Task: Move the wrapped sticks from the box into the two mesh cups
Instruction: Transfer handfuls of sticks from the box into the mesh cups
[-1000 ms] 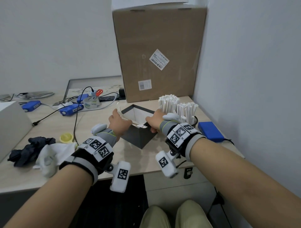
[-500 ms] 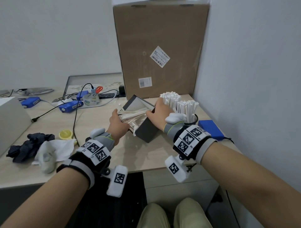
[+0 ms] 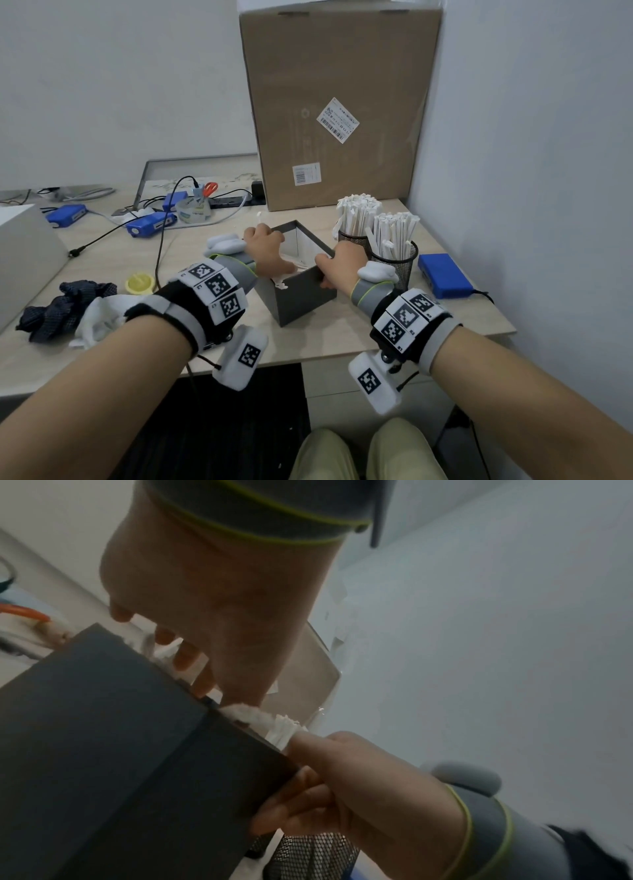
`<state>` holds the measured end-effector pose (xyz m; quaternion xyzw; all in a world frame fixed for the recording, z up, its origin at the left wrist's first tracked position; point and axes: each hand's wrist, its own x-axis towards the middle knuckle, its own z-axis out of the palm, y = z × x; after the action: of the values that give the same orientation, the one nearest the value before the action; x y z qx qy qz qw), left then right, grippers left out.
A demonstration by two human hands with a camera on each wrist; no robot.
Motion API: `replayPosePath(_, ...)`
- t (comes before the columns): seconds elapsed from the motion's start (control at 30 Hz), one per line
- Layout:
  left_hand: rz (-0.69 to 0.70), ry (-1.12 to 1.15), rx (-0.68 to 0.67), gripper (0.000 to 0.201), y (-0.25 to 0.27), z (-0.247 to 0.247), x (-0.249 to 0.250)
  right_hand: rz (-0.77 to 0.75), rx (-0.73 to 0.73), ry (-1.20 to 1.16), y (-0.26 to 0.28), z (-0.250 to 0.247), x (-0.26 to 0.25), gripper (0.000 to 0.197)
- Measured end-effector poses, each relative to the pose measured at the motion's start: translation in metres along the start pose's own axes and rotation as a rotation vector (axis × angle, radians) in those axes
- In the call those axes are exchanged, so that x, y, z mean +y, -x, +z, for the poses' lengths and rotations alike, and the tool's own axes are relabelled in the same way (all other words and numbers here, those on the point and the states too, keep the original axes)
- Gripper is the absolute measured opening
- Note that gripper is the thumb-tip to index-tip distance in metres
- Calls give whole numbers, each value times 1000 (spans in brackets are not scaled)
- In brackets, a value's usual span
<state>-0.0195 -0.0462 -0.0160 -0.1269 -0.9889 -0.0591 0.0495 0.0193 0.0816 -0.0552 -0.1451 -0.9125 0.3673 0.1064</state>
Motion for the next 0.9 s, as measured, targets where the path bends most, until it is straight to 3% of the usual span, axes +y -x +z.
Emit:
replayPosePath(0.17, -29, 65, -26, 58, 3, 9, -7, 12, 20, 28, -5, -7, -4, 34)
replayPosePath(0.33, -52, 64, 41, 55, 10, 2, -11, -153, 136, 123, -6, -16, -22, 16)
replayPosePath(0.5, -70, 9, 17, 56, 13, 1, -10, -278, 190, 332, 2, -23, -29, 22)
replayPosePath(0.77, 22, -183, 77, 33, 8, -1, 5, -314, 179, 454, 10, -17, -34, 22)
replayPosePath(0.9, -49, -188, -57, 44, -13, 11, 5, -361, 180, 456, 14, -13, -36, 22)
